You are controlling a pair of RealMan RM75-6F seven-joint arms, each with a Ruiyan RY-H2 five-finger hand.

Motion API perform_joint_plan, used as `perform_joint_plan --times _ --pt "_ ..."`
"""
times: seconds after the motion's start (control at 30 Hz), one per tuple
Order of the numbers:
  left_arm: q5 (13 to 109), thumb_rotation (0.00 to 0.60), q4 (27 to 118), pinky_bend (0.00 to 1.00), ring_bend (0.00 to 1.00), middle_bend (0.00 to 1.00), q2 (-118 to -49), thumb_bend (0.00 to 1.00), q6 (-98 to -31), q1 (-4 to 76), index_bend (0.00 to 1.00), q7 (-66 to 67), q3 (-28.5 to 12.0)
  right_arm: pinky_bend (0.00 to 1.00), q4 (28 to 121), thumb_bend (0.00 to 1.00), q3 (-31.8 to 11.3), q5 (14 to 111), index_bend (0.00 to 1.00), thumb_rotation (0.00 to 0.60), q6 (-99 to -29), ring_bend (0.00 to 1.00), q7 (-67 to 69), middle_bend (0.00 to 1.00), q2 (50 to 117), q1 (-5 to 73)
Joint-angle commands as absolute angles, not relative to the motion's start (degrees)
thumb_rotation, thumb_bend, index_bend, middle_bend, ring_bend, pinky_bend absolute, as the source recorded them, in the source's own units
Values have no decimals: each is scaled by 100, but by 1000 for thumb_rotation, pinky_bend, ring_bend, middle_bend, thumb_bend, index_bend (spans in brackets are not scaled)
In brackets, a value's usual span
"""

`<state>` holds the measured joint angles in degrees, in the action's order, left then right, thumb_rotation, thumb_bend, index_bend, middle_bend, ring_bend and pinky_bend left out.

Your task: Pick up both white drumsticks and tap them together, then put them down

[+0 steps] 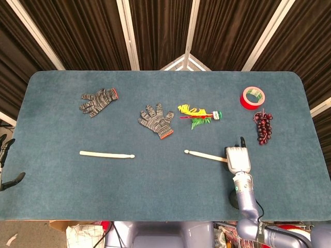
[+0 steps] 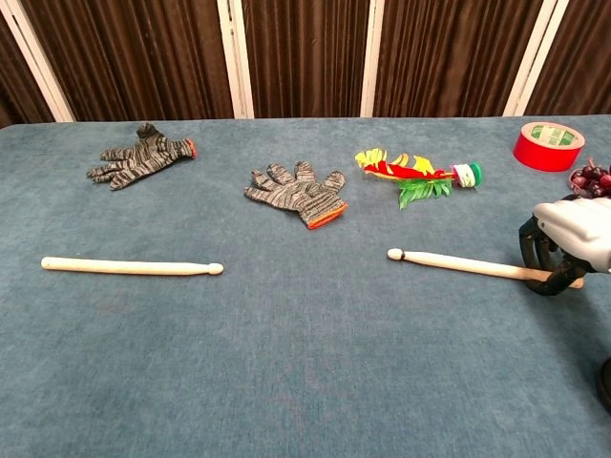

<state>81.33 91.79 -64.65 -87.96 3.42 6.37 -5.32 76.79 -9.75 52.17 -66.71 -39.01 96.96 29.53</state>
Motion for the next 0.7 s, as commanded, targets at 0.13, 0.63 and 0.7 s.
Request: perform_joint_plan --times 0.13,0.63,0.7 --pt "8128 600 9183 0 0 19 -6468 250 -8801 341 119 644 -536 11 7653 374 -954 5299 619 600 -6648 375 -3841 593 9674 2959" --pt "8109 600 9185 0 0 18 -6473 250 -8804 339 119 650 -546 11 7708 379 -899 5900 652 600 -6476 401 -3100 616 9400 2960" --pt "8100 600 9185 0 0 18 -6475 250 -8799 340 119 653 -548 11 7688 379 -879 6017 653 600 -6441 402 -2943 617 9353 2956"
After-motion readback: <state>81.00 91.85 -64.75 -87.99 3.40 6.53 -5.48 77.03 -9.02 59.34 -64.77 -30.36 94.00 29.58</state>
